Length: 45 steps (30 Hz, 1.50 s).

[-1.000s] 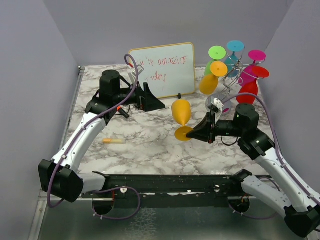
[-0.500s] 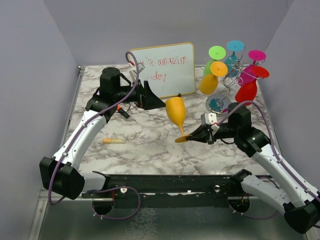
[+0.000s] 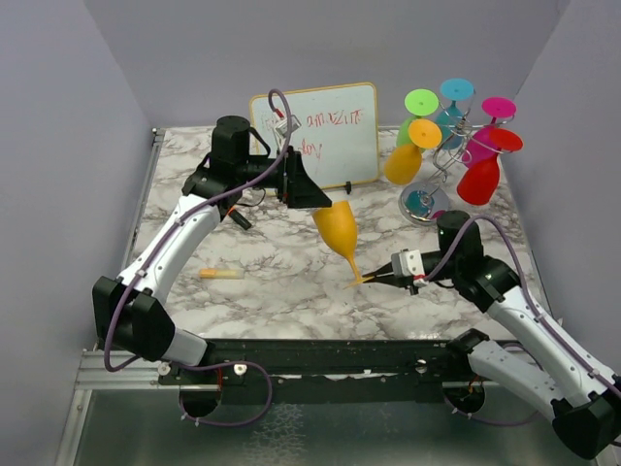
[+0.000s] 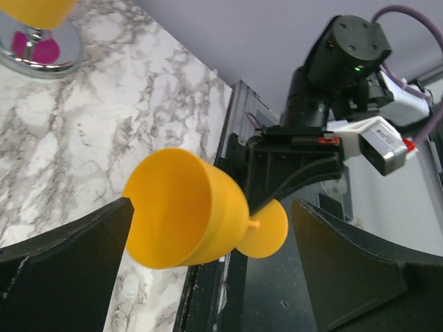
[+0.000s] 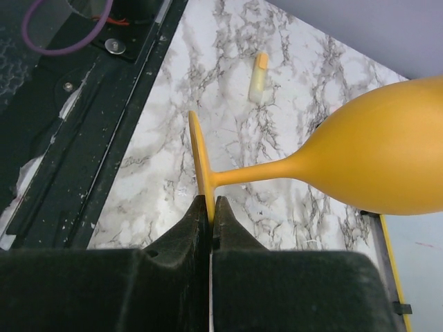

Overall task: Take the wine glass off the wine glass rack
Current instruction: Place the wine glass at the center of the board.

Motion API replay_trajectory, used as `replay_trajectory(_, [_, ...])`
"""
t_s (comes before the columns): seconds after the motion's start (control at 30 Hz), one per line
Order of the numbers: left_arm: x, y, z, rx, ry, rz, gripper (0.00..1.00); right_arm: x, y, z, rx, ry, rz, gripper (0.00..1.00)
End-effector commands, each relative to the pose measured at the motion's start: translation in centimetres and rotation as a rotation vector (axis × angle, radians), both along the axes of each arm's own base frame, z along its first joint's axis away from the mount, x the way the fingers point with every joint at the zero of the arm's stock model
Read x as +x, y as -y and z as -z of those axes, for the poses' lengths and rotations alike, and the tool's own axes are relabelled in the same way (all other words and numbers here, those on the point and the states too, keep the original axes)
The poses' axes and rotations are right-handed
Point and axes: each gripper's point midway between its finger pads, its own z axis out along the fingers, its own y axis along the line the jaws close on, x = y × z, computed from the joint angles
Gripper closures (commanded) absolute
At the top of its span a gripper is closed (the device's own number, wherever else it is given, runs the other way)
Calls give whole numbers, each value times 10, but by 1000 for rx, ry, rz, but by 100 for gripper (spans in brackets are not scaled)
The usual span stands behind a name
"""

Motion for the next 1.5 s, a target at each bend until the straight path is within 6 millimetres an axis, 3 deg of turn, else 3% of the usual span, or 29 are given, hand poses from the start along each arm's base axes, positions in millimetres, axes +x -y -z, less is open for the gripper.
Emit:
replay_trajectory(0.0, [-20,7,-16,-42,53,143,6,-6,-1,2,13,72,-60,99])
replay_trajectory(0.27, [-37,3,-2,-30,9,210,26,-2,1,-2,41,141,-28,99])
replay_trajectory(0.53, [-68,16,-19,-77,57,375,33,-12,4,2,53,136,-37,99])
replay_trajectory(0.6, [-74,18,-19,-87,48,413,39,-12,4,-1,66,144,-32,99])
replay_trajectory(0.77, [-79,16,-25,-104,52,452,54,-15,5,-5,75,154,-35,99])
replay_trajectory(0.93, [-86,13,-29,-121,46,497,57,-18,6,-4,60,144,-58,99])
replay_trajectory(1.07, [-85,14,-24,-114,27,492,59,-18,6,-6,50,149,-66,99])
replay_trajectory(1.27, [-82,17,-8,-94,-29,476,70,-14,5,-8,50,167,-54,99])
replay_trajectory(1.47, [-84,16,-8,-95,-25,478,74,-13,6,-6,37,163,-52,99])
